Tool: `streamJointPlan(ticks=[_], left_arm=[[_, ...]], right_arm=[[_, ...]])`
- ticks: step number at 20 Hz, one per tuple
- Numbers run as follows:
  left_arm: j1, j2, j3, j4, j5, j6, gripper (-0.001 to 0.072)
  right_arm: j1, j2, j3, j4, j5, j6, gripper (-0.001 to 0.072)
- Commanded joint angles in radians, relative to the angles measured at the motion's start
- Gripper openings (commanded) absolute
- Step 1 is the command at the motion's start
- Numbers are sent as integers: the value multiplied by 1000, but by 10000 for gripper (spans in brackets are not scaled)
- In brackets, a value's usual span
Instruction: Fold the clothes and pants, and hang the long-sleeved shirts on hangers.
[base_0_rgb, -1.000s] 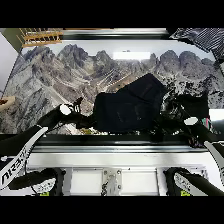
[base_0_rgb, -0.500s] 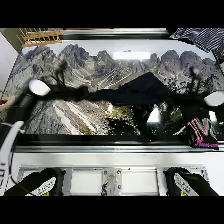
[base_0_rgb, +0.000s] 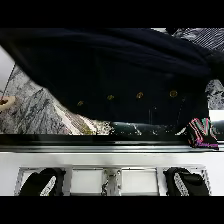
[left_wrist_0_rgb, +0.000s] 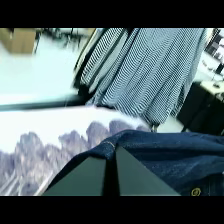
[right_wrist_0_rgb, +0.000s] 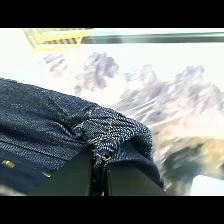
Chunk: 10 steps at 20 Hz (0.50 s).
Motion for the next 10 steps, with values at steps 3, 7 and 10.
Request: streamJointPlan(ticks=[3,7,10], left_arm=[[2,34,39,63,-5,-56,7],[2,-219,38,136,-134,-96,8],[-29,-479,38,137,-161,-94,8]], right_arm=[[1,56,10,-19,328,266,30],[2,-35,-135,-20,398,289,30],[40,-164,-318,-63,348,241,30]])
